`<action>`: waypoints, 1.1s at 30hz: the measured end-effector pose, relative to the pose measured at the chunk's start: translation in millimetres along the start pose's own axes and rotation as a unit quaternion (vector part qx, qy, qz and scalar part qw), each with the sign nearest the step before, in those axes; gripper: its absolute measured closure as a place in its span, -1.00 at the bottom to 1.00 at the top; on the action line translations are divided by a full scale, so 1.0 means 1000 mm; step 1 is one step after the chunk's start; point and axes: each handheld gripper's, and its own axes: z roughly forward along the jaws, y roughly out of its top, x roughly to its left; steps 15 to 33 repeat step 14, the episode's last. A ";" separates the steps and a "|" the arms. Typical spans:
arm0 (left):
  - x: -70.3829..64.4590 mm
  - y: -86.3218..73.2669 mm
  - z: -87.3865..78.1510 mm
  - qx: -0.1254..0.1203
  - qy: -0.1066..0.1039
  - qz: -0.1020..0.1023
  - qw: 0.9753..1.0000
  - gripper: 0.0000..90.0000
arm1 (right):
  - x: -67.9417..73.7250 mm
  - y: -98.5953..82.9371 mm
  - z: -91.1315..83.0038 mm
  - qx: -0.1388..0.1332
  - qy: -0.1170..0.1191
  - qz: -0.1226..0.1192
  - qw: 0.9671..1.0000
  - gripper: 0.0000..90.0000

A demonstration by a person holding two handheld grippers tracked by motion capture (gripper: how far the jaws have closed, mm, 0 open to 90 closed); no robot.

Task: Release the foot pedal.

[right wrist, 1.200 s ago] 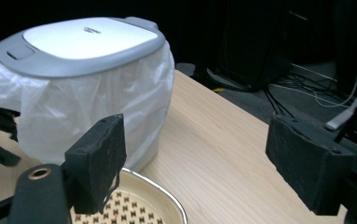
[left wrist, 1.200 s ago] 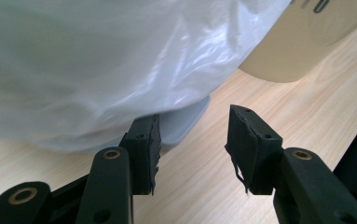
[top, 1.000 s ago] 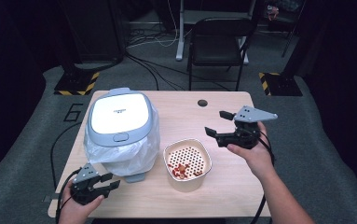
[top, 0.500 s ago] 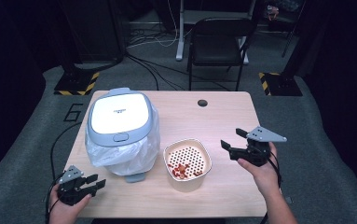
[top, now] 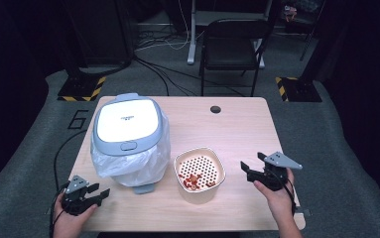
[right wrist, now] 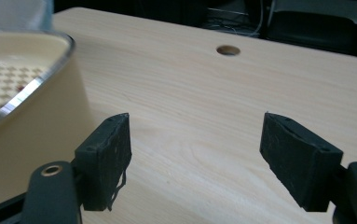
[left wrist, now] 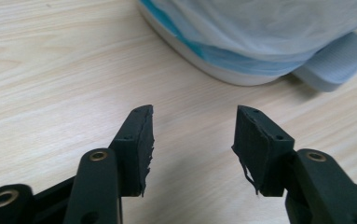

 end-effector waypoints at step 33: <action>0.010 -0.003 0.009 -0.001 0.025 0.008 1.000 -0.10 | -0.017 -0.050 0.023 0.090 -0.043 0.024 0.995 -0.48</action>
